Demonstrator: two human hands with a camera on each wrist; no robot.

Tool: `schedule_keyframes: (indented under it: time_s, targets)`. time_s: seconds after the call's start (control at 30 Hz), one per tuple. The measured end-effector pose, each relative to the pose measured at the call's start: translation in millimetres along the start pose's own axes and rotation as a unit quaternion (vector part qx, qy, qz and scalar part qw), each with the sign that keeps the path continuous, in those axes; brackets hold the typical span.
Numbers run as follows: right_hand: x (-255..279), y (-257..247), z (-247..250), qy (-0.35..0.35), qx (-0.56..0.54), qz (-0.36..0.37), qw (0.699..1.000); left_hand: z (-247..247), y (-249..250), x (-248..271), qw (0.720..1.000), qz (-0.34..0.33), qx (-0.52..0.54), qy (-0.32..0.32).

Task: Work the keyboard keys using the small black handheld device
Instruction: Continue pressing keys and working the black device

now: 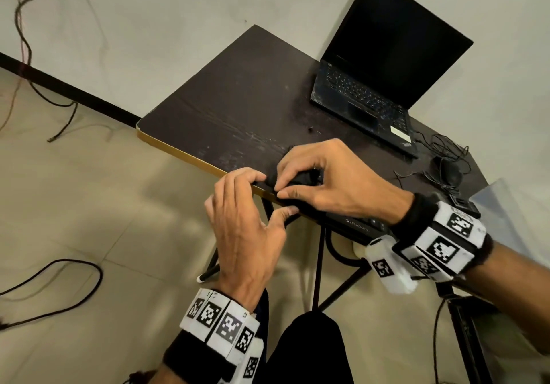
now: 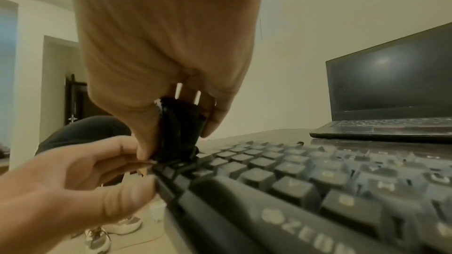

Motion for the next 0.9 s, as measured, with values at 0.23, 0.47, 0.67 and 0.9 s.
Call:
schedule_keyframes:
  time_s: [0.23,0.47,0.67,0.9]
  targets:
    - [-29,27,17,0.016,0.059,-0.047,0.997,0,0,0,1.000,0.001,0.006,-0.002]
    - [-32,18,12,-0.030,0.091,-0.005,0.995,0,-1,0,1.000,-0.002,-0.005,0.005]
    - [-27,26,19,0.017,0.161,-0.016,0.987,0,1,0,1.000,-0.017,-0.019,-0.004]
    - [-27,61,35,0.072,0.147,-0.098,0.982,-4,13,2,0.996,-0.085,-0.031,-0.018]
Point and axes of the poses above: each hand's wrist, its own x-axis away from the middle knuckle, its own z-axis out of the back of the hand, y = z × x, the point moved 10 cm from there along -x, towards the middle knuckle, and after that the axes turned 4 degrees about y, right-handed, at the moved point
